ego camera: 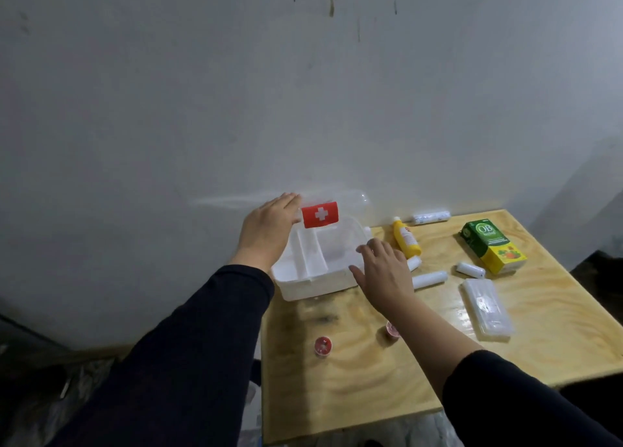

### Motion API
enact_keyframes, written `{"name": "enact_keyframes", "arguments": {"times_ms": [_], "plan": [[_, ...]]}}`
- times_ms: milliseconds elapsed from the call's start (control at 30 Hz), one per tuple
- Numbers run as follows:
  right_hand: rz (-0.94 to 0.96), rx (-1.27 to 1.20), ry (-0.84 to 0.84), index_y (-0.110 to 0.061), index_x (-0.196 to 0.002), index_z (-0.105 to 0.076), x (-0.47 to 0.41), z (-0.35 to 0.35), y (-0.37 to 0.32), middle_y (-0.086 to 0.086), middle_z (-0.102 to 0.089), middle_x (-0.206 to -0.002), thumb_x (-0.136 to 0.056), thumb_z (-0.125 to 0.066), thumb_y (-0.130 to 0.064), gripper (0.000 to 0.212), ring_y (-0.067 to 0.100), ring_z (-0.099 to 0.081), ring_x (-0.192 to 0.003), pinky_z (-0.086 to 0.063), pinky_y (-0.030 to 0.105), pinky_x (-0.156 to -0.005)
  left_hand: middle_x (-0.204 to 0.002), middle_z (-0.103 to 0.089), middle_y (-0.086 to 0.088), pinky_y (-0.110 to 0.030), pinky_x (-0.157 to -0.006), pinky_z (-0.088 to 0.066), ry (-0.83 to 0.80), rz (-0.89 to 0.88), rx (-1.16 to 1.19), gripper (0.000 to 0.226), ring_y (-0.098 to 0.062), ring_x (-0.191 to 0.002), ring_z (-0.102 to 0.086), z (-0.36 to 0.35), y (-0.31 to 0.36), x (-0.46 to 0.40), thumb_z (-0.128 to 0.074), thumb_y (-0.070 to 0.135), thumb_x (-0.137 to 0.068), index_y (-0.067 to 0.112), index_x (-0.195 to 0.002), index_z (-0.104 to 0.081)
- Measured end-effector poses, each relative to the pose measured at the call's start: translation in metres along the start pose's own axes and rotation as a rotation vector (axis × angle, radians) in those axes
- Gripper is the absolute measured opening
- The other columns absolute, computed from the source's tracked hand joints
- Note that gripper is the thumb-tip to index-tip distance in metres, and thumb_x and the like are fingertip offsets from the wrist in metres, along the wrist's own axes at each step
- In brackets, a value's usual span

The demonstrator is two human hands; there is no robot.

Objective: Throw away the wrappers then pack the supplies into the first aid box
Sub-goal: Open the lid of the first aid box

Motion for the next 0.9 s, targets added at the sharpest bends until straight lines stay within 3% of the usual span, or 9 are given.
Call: {"name": "enact_keyframes", "arguments": {"times_ms": [100, 167, 267, 367, 533, 633, 767, 900], "plan": [[-0.045, -0.040, -0.147, -0.016, -0.151, -0.021, -0.019, -0.027, 0.004, 0.006, -0.022, -0.159, -0.097, -0.030, -0.054, 0.066, 0.023, -0.017, -0.148, -0.019, 0.042, -0.120, -0.154, -0.041, 0.000, -0.031, -0.110, -0.036, 0.023, 0.024, 0.020, 0.047, -0.017, -0.142, -0.038, 0.001, -0.005, -0.010, -0.047, 0.017, -0.101, 0.014, -0.148, -0.039], [-0.061, -0.053, -0.244, -0.015, -0.154, -0.001, -0.033, -0.046, 0.004, 0.004, 0.002, -0.163, -0.095, -0.021, -0.062, 0.078, 0.021, 0.006, -0.151, -0.003, 0.047, -0.121, -0.153, -0.042, -0.001, -0.032, -0.110, -0.037, 0.030, 0.044, 0.028, 0.047, -0.018, -0.141, -0.039, 0.000, -0.009, -0.015, -0.049, 0.014, -0.101, 0.013, -0.147, -0.041], [-0.070, -0.055, -0.347, -0.014, -0.153, 0.011, -0.042, -0.069, 0.003, 0.004, 0.016, -0.161, -0.090, -0.017, -0.071, 0.089, 0.021, 0.018, -0.148, 0.007, 0.052, -0.118, -0.156, -0.036, -0.001, -0.032, -0.115, -0.029, 0.012, 0.070, -0.005, 0.048, -0.017, -0.145, -0.032, -0.006, -0.014, -0.022, -0.042, 0.015, -0.103, 0.013, -0.150, -0.034], [-0.067, -0.052, -0.353, -0.013, -0.152, 0.011, -0.038, -0.073, 0.003, 0.005, 0.018, -0.161, -0.088, -0.015, -0.073, 0.091, 0.021, 0.021, -0.147, 0.008, 0.052, -0.118, -0.163, -0.016, -0.002, -0.038, -0.121, -0.009, -0.050, 0.107, -0.088, 0.052, -0.014, -0.151, -0.013, -0.014, -0.018, -0.029, -0.027, 0.021, -0.106, 0.012, -0.155, -0.014], [-0.096, -0.066, -0.350, -0.012, -0.152, 0.013, -0.026, -0.070, 0.002, 0.006, 0.020, -0.160, -0.088, -0.014, -0.071, 0.091, 0.021, 0.021, -0.147, 0.010, 0.052, -0.118, -0.164, 0.009, -0.006, -0.052, -0.118, 0.009, -0.119, 0.169, -0.248, 0.080, -0.018, -0.152, 0.008, -0.018, -0.021, -0.038, -0.038, 0.034, -0.096, 0.008, -0.154, 0.012], [-0.106, -0.064, -0.340, -0.013, -0.152, 0.013, -0.023, -0.070, 0.003, 0.005, 0.020, -0.160, -0.085, -0.009, -0.074, 0.093, 0.021, 0.020, -0.148, 0.010, 0.053, -0.117, -0.164, 0.010, -0.007, -0.053, -0.118, 0.009, -0.129, 0.199, -0.232, 0.083, -0.019, -0.151, 0.010, -0.019, -0.023, -0.049, -0.040, 0.036, -0.095, 0.008, -0.153, 0.013], [-0.115, -0.068, -0.343, -0.014, -0.152, 0.013, -0.024, -0.070, 0.005, 0.004, 0.019, -0.160, -0.064, 0.012, -0.079, 0.109, 0.021, 0.019, -0.148, 0.011, 0.053, -0.117, -0.165, 0.005, -0.006, -0.048, -0.120, 0.005, -0.126, 0.189, -0.215, 0.076, -0.019, -0.152, 0.006, -0.015, -0.024, -0.055, -0.037, 0.032, -0.097, 0.008, -0.154, 0.008], [-0.101, -0.108, -0.338, -0.015, -0.153, 0.007, -0.027, -0.060, 0.005, 0.003, 0.012, -0.162, -0.089, -0.017, -0.071, 0.089, 0.019, 0.013, -0.149, 0.006, 0.051, -0.119, -0.165, -0.003, -0.005, -0.043, -0.122, -0.001, -0.096, 0.149, -0.140, 0.070, -0.018, -0.152, -0.002, -0.006, -0.017, -0.054, -0.039, 0.025, -0.098, 0.010, -0.156, -0.002]]}}
Point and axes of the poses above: each hand's wrist, its own x-axis away from the middle knuckle, its own z-axis out of the back of the hand, y = z × x, the point moved 10 cm from there along -x, towards the middle knuckle
